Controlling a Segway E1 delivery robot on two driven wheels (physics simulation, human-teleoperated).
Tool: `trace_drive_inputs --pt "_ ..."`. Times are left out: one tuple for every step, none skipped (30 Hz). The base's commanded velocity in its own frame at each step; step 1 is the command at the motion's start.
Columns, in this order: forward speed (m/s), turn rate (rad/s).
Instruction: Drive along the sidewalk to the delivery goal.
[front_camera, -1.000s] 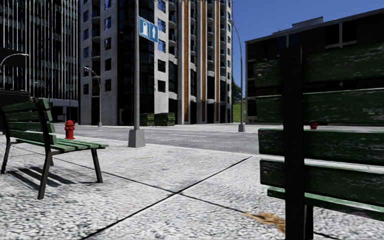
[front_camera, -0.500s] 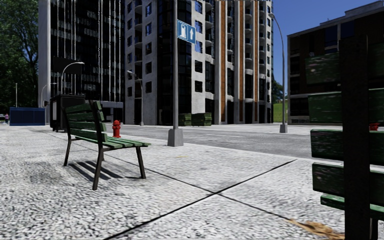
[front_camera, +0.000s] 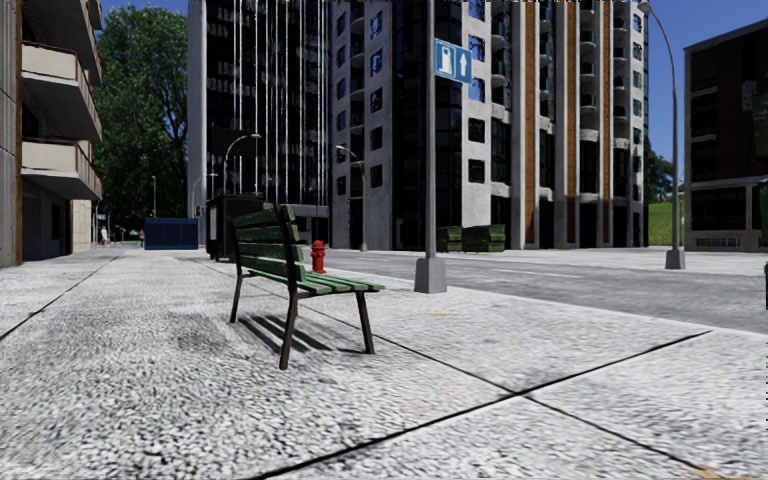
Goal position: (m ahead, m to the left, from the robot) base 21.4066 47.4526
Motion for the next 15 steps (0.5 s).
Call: trace_drive_inputs --pt "0.0 0.61" --pt "0.0 0.61" --pt "0.0 0.61" --pt "0.0 0.61" --pt "0.0 0.61" --pt "0.0 0.61" --pt "0.0 0.61" --pt "0.0 0.61" --pt "0.0 0.61" --pt "0.0 0.61" --pt "0.0 0.61" --pt "0.0 0.61" --pt "0.0 0.61" --pt "0.0 0.61" --pt "0.0 0.61"
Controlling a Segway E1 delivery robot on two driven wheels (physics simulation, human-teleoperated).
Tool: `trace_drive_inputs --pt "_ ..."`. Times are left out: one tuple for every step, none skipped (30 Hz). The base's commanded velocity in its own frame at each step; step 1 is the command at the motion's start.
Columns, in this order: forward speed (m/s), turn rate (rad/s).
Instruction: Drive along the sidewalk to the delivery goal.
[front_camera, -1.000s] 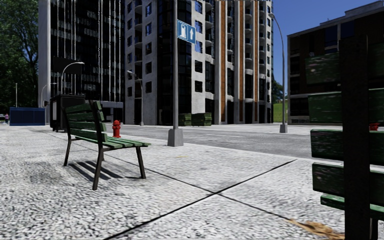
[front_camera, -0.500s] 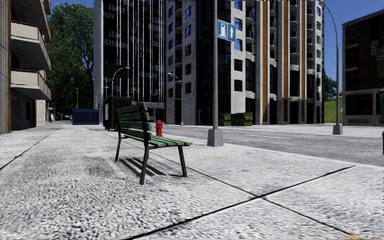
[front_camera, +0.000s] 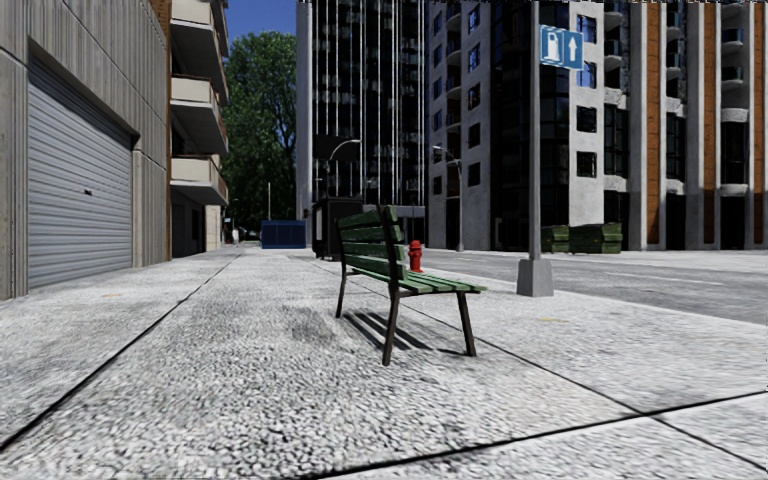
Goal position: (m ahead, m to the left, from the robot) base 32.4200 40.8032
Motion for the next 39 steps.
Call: trace_drive_inputs --pt "0.0 0.61" --pt "0.0 0.61" --pt "0.0 0.61" --pt "0.0 0.61" --pt "0.0 0.61" --pt "0.0 0.61" --pt "0.0 0.61" --pt "0.0 0.56" --pt "0.0 0.52" --pt "0.0 0.49" --pt "0.0 0.46" --pt "0.0 0.43" --pt "0.0 0.41" --pt "0.0 0.41" --pt "0.0 0.36" --pt "0.0 0.29" --pt "0.0 0.21" --pt "0.0 0.19" --pt "0.0 0.19" --pt "0.0 0.19" --pt "0.0 0.19" --pt "0.0 0.19" --pt "0.0 0.19" --pt "0.0 0.19" --pt "0.0 0.26" --pt "0.0 0.31" --pt "0.0 0.33" --pt "0.03 0.33" --pt "0.23 0.34" --pt "0.4 0.34" --pt "0.57 0.34" --pt "0.78 0.37" --pt "0.78 0.37" --pt "0.97 0.39" --pt "1.09 0.4" --pt "1.13 0.4" --pt "1.14 0.4" --pt "1.15 0.4" --pt "1.15 0.4"
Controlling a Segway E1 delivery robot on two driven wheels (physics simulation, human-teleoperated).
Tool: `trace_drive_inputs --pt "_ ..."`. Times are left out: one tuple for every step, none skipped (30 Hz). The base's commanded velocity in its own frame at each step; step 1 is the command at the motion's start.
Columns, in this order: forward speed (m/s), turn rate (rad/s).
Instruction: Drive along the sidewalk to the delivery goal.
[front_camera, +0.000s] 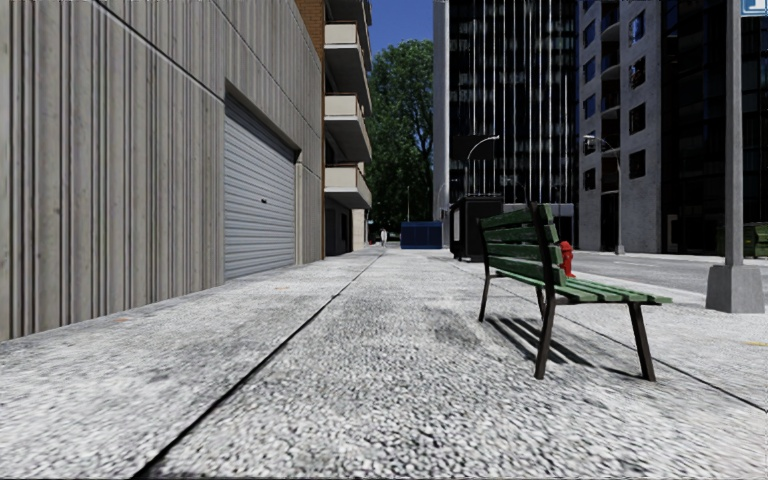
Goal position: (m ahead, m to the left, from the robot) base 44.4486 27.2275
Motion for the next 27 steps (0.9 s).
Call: trace_drive_inputs --pt "1.16 0.4" --pt "1.24 0.4" --pt "1.43 0.4" --pt "1.72 0.4" --pt "2.0 0.4" --pt "2.0 0.4" --pt "2.0 0.4" --pt "1.99 0.4" --pt "1.99 0.4" --pt "1.99 0.4" --pt "1.99 0.4" --pt "1.99 0.4" --pt "1.99 0.32" --pt "1.99 0.19" --pt "1.98 0.06" --pt "1.98 0.0" --pt "1.98 0.0" --pt "1.98 0.0" --pt "1.97 0.0" --pt "1.97 0.0" --pt "1.97 0.0" --pt "1.97 0.0" --pt "1.97 0.0" --pt "1.97 0.0" --pt "2.0 0.0" --pt "2.0 0.0" --pt "2.0 0.0"
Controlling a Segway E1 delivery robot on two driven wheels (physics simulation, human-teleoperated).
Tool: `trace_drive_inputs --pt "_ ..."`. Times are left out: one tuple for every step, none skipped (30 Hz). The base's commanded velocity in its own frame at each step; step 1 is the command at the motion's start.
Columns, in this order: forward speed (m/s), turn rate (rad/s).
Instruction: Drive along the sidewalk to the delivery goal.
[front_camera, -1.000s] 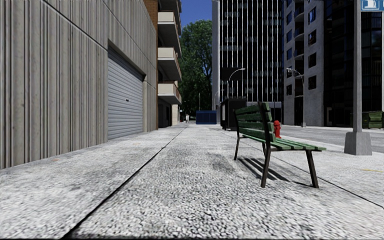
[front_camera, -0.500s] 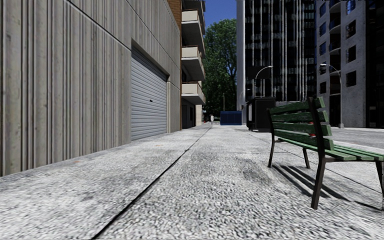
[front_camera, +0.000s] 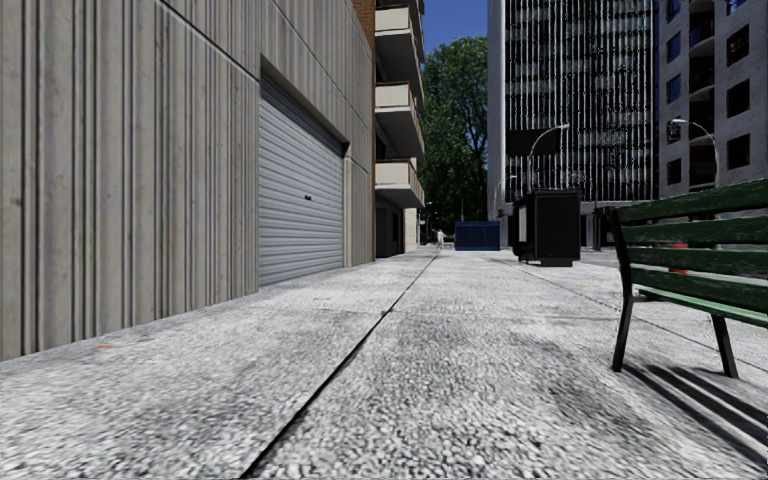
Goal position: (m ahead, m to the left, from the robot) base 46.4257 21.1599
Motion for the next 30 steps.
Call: trace_drive_inputs --pt "2.0 0.0" --pt "2.0 0.0" --pt "2.0 0.0" --pt "2.0 0.0" --pt "2.0 0.0" --pt "2.0 0.0" --pt "2.0 0.0" --pt "2.0 0.0" --pt "2.0 0.0" --pt "2.0 0.0" --pt "2.0 0.0" --pt "2.0 0.0" --pt "2.0 0.0" --pt "2.0 0.0" --pt "2.0 0.0" --pt "2.0 0.0" --pt "2.0 0.0" --pt "2.0 -0.08" --pt "2.0 -0.18" --pt "2.0 -0.21" --pt "2.0 -0.21" --pt "2.0 -0.23" --pt "2.0 -0.23" --pt "2.0 -0.23" --pt "2.0 -0.23" --pt "2.0 -0.23" --pt "2.0 -0.23" --pt "2.0 -0.24" --pt "2.0 -0.25" --pt "2.0 -0.25"
